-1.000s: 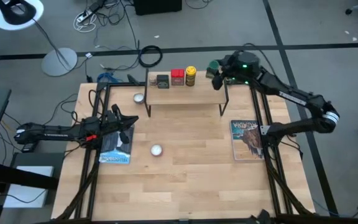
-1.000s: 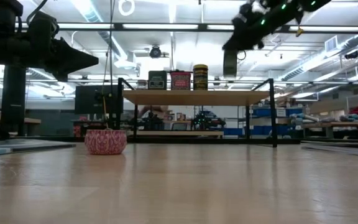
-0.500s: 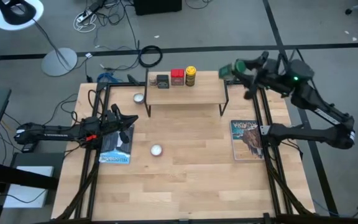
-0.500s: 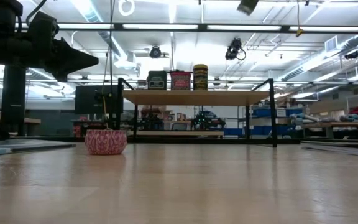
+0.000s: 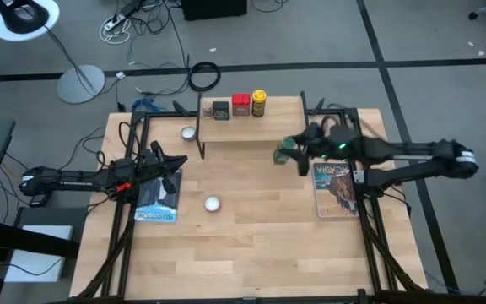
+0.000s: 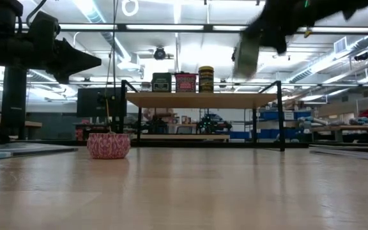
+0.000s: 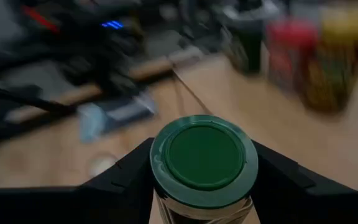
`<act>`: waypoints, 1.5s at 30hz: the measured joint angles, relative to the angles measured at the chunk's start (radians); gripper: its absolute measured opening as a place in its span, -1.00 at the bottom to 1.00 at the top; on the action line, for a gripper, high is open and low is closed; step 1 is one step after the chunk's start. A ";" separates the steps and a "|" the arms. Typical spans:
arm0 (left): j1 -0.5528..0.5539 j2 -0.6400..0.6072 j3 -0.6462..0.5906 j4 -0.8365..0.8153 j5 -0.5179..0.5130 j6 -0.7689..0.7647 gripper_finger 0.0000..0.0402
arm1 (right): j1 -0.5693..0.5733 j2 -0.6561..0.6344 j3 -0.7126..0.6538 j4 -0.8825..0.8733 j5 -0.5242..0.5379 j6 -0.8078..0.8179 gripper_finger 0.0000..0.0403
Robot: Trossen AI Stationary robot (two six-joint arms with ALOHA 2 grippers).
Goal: Shelf spices
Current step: Remove the green seasoning bottle from the shelf
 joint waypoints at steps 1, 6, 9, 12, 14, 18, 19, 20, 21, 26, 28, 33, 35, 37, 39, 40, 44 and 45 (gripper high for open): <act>0.000 0.000 0.000 0.000 0.000 -0.006 -0.85 | 0.005 0.018 -0.033 0.043 0.026 0.009 0.02; 0.000 0.000 0.000 0.000 0.000 -0.012 -0.85 | 0.031 0.109 -0.123 0.159 0.084 0.078 0.02; 0.000 0.000 0.000 -0.001 -0.001 -0.012 -0.85 | 0.064 0.168 -0.131 0.157 0.106 0.078 0.02; 0.000 0.000 0.000 -0.001 -0.001 -0.012 -0.85 | 0.093 0.223 -0.130 0.164 0.119 0.077 0.02; 0.000 0.000 0.000 -0.001 -0.001 -0.013 -0.85 | 0.106 0.257 -0.130 0.161 0.144 0.090 0.02; 0.000 0.000 0.000 -0.001 -0.001 -0.016 -0.85 | 0.130 0.321 -0.130 0.171 0.188 0.110 0.02; 0.000 0.000 0.000 -0.001 -0.001 -0.016 -0.85 | 0.136 0.336 -0.130 0.181 0.190 0.109 0.02; 0.000 0.000 0.000 -0.001 -0.001 -0.016 -0.85 | 0.141 0.351 -0.130 0.199 0.191 0.109 0.02; 0.000 0.000 0.000 -0.001 -0.001 -0.016 -0.85 | 0.146 0.366 -0.130 0.223 0.192 0.108 0.02; 0.000 0.000 0.000 -0.001 -0.001 -0.016 -0.85 | 0.156 0.430 -0.129 0.293 0.195 0.105 0.02; 0.000 0.000 0.000 -0.001 -0.001 -0.016 -0.85 | 0.156 0.448 -0.129 0.319 0.196 0.103 0.02; 0.000 0.000 0.000 -0.001 -0.001 -0.017 -0.86 | 0.156 0.466 -0.129 0.354 0.193 0.073 0.10; 0.000 0.000 0.000 -0.002 -0.001 -0.017 -0.85 | 0.156 0.466 -0.129 0.367 0.184 0.052 0.13; 0.000 0.000 0.000 -0.002 -0.001 -0.017 -0.85 | 0.157 0.462 -0.129 0.370 0.183 0.036 0.13; 0.000 0.000 0.000 -0.002 -0.001 -0.017 -0.85 | 0.161 0.460 -0.129 0.372 0.183 0.021 0.14; 0.000 0.000 0.000 -0.002 -0.001 -0.017 -0.85 | 0.164 0.460 -0.129 0.377 0.183 0.015 0.15; 0.000 0.000 0.000 -0.004 -0.001 -0.017 -0.85 | 0.175 0.459 -0.129 0.391 0.183 0.011 0.21; 0.000 0.000 0.000 -0.004 -0.001 -0.017 -0.85 | 0.177 0.459 -0.129 0.393 0.183 0.011 0.23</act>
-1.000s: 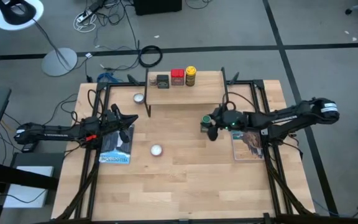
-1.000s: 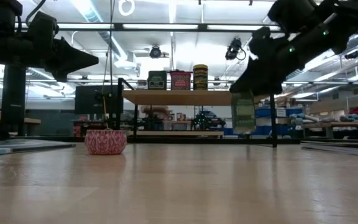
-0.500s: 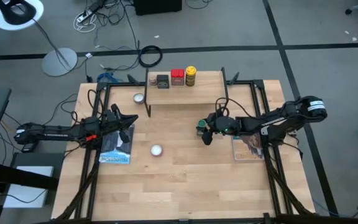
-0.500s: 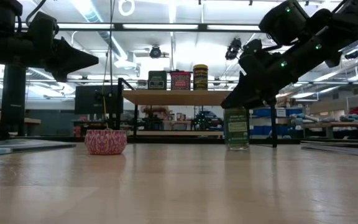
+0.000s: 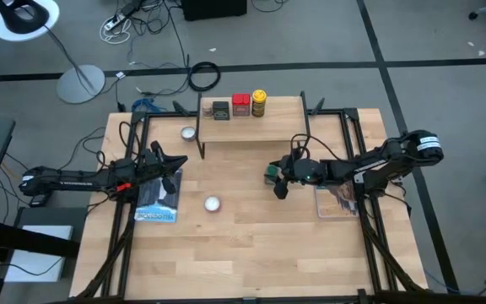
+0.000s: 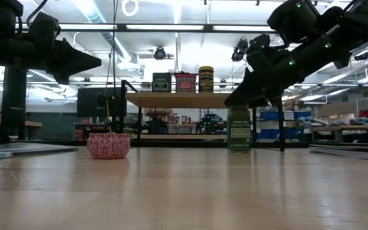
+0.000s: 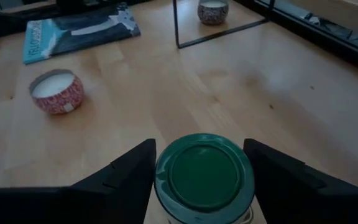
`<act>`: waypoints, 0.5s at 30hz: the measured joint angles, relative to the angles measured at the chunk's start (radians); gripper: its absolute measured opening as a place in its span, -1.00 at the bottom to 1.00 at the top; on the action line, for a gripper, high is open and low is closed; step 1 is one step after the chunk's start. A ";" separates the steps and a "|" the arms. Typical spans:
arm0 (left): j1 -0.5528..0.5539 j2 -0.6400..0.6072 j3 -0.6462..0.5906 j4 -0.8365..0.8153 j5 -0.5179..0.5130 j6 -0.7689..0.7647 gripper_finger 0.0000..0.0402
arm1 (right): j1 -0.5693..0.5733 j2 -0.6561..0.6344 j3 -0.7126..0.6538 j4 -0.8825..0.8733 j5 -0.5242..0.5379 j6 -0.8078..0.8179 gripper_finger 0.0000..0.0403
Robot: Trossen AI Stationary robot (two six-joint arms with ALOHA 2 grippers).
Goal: Shelf spices
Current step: Remove the green seasoning bottle from the shelf, then remove the brown seasoning bottle from the shelf
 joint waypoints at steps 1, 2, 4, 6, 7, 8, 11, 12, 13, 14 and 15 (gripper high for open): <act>0.000 0.000 0.000 0.000 0.000 0.000 -0.85 | 0.004 0.000 0.000 0.004 0.000 0.000 0.26; 0.000 0.000 0.000 0.000 0.000 0.000 -0.85 | 0.006 0.000 0.000 0.012 0.000 0.000 0.29; 0.000 0.000 0.000 0.000 0.000 0.000 -0.85 | 0.010 0.000 0.000 0.043 0.000 0.000 0.35; 0.000 0.000 0.000 0.000 0.000 0.000 -0.85 | 0.011 -0.009 0.000 0.060 -0.002 -0.005 0.40; 0.000 0.000 0.000 0.000 0.000 0.000 -0.85 | 0.012 -0.016 0.000 0.063 -0.002 -0.008 0.42; 0.000 0.000 0.000 0.000 0.000 0.000 -0.86 | 0.012 -0.027 0.000 0.062 -0.002 -0.010 0.43; 0.000 0.000 0.000 0.000 0.000 0.000 -0.85 | 0.011 -0.069 0.000 0.059 -0.002 -0.023 0.47; 0.000 0.000 0.000 0.000 0.000 0.000 -0.85 | 0.011 -0.086 0.000 0.059 -0.002 -0.029 0.48; 0.000 0.000 0.000 0.000 0.000 0.000 -0.85 | 0.011 -0.106 0.000 0.058 -0.002 -0.035 0.49; 0.000 0.000 0.000 0.000 0.000 0.000 -0.85 | 0.011 -0.130 0.000 0.058 -0.002 -0.042 0.50; 0.000 0.000 0.000 0.000 0.000 0.000 -0.85 | 0.012 -0.154 0.000 0.059 -0.002 -0.057 0.50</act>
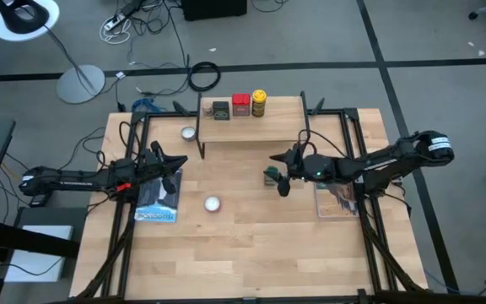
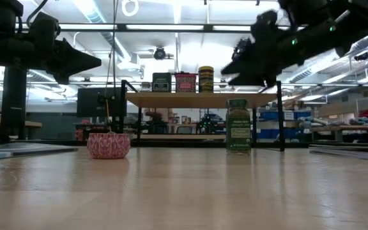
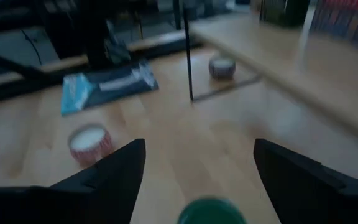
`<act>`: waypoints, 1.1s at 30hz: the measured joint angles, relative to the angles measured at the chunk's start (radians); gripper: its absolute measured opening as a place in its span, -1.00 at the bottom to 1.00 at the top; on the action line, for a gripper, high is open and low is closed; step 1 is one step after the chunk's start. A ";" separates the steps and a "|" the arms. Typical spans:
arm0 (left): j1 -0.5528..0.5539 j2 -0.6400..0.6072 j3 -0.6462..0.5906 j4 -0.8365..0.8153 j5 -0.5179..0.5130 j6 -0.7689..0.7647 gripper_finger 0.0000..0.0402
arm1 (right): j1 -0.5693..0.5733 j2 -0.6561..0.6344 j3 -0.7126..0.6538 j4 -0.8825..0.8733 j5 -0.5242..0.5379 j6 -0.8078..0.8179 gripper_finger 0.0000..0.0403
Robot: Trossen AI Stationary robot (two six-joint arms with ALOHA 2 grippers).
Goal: Shelf spices
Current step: Remove the brown seasoning bottle from the shelf
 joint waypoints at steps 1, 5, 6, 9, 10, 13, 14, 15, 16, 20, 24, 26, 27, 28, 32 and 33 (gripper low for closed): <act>0.000 0.000 0.000 0.000 0.000 0.000 -0.85 | 0.001 -0.025 0.000 0.002 0.000 -0.020 0.51; 0.000 0.000 0.000 0.000 0.000 0.005 -0.85 | 0.001 -0.130 0.000 0.000 0.000 -0.136 0.51; 0.000 0.000 0.000 0.000 0.000 0.005 -0.86 | 0.001 -0.153 0.000 0.000 0.001 -0.164 0.51; 0.000 0.000 0.000 0.000 0.000 0.005 -0.85 | -0.016 -0.218 0.000 0.000 0.012 -0.235 0.51; 0.000 0.000 0.000 0.000 0.000 0.005 -0.85 | -0.026 -0.236 0.000 0.000 0.021 -0.258 0.51; 0.000 0.000 0.000 0.002 -0.006 0.007 -0.85 | -0.060 -0.281 0.000 0.000 0.036 -0.309 0.51; 0.000 0.000 0.000 0.008 -0.022 0.008 -0.85 | -0.074 -0.294 0.000 0.000 0.035 -0.324 0.52; 0.000 0.000 0.000 0.013 -0.041 0.008 -0.85 | -0.088 -0.305 0.000 0.000 0.035 -0.334 0.52; 0.000 0.000 0.000 0.018 -0.063 0.008 -0.84 | -0.103 -0.313 0.000 0.000 0.035 -0.342 0.53; 0.000 0.000 0.000 0.077 -0.112 0.060 -0.76 | -0.160 -0.332 0.000 -0.001 0.014 -0.345 0.55; 0.000 0.000 0.019 0.130 -0.138 0.182 -0.52 | -0.194 -0.334 0.000 -0.001 0.003 -0.345 0.56; 0.000 0.006 0.061 0.099 -0.166 0.228 -0.34 | -0.208 -0.334 0.000 0.001 -0.010 -0.345 0.56; 0.000 0.017 0.085 0.072 -0.176 0.253 -0.24 | -0.213 -0.334 0.000 0.003 -0.017 -0.345 0.56; 0.000 0.031 0.114 0.046 -0.188 0.280 -0.14 | -0.217 -0.334 0.000 0.003 -0.019 -0.345 0.56; 0.003 0.131 0.264 -0.064 -0.264 0.378 0.27 | -0.230 -0.334 0.000 0.027 -0.034 -0.345 0.55; 0.011 0.163 0.313 -0.092 -0.281 0.399 0.36 | -0.231 -0.334 0.000 0.030 -0.038 -0.345 0.55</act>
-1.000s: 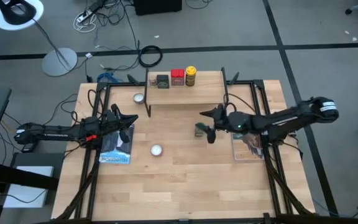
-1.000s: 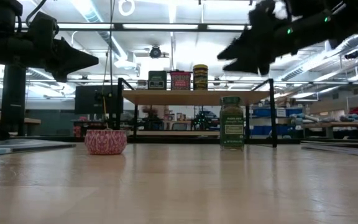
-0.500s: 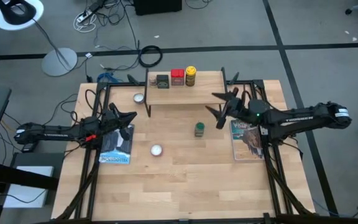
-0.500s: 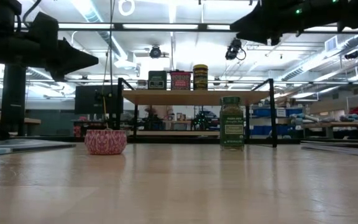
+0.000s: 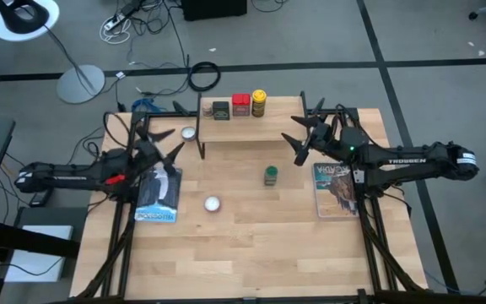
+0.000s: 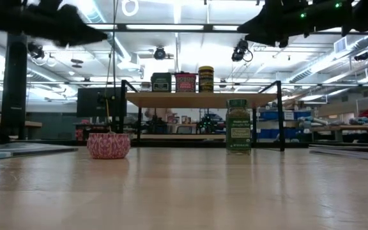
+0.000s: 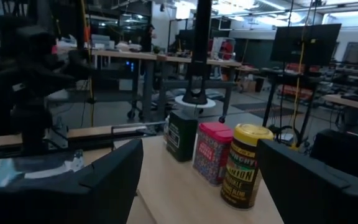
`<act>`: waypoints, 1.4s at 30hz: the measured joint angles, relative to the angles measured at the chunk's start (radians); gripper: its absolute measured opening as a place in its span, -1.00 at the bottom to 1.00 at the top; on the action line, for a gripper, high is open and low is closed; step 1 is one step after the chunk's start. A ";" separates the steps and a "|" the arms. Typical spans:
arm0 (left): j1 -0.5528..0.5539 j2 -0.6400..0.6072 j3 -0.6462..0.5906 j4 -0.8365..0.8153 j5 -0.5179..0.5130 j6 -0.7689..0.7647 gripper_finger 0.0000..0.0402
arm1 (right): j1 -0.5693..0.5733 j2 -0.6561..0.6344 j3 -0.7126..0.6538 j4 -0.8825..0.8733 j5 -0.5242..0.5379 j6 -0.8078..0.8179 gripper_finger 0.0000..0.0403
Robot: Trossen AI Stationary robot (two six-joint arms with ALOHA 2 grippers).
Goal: Shelf spices
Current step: Remove the brown seasoning bottle from the shelf
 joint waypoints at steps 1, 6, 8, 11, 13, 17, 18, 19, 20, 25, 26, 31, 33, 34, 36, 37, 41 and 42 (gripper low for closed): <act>0.010 0.033 0.050 -0.037 -0.009 0.018 0.43 | -0.001 0.000 0.000 0.004 -0.003 0.000 0.55; 0.113 0.243 0.347 -0.309 -0.018 0.049 0.61 | -0.001 0.000 0.000 0.018 -0.005 0.000 0.55; 0.171 0.344 0.464 -0.424 0.018 0.049 0.62 | -0.001 0.000 0.000 0.018 -0.005 0.001 0.55; 0.268 0.491 0.623 -0.560 0.104 0.067 0.61 | 0.000 0.000 0.000 0.019 -0.005 0.009 0.55; 0.336 0.591 0.728 -0.642 0.175 0.095 0.59 | 0.002 0.000 0.000 0.019 -0.005 0.010 0.55; 0.477 0.768 0.924 -0.871 0.400 0.128 0.55 | 0.016 0.000 0.000 0.019 -0.005 0.010 0.53; 0.508 0.804 0.965 -0.914 0.443 0.140 0.54 | 0.021 0.000 0.000 0.019 -0.005 0.010 0.52; 0.535 0.838 1.001 -0.963 0.474 0.161 0.52 | 0.026 0.000 0.000 0.019 -0.006 0.011 0.52; 0.559 0.870 1.033 -1.002 0.494 0.188 0.51 | 0.029 0.000 0.000 0.018 -0.005 0.011 0.52; 0.637 0.999 1.146 -1.134 0.556 0.301 0.47 | 0.039 0.000 0.000 0.013 -0.005 0.011 0.52; 0.647 1.021 1.166 -1.154 0.567 0.317 0.46 | 0.039 0.000 0.000 0.013 -0.005 0.010 0.52; 0.681 1.103 1.203 -1.219 0.641 0.332 0.46 | 0.039 0.000 0.000 0.011 -0.005 0.009 0.52; 0.686 1.117 1.204 -1.212 0.664 0.332 0.46 | 0.039 0.000 0.001 0.009 -0.005 0.009 0.52; 0.689 1.124 1.205 -1.205 0.673 0.332 0.46 | 0.039 0.000 0.001 0.006 -0.005 0.009 0.52; 0.692 1.139 1.206 -1.200 0.685 0.332 0.46 | 0.039 0.000 0.001 0.005 -0.004 0.009 0.52; 0.693 1.148 1.206 -1.199 0.688 0.332 0.46 | 0.039 0.000 0.001 0.005 -0.004 0.009 0.52; 0.703 1.178 1.206 -1.176 0.710 0.325 0.46 | 0.039 0.000 0.001 0.004 -0.004 0.009 0.52; 0.704 1.188 1.206 -1.177 0.715 0.323 0.46 | 0.039 0.000 0.001 0.004 -0.004 0.009 0.52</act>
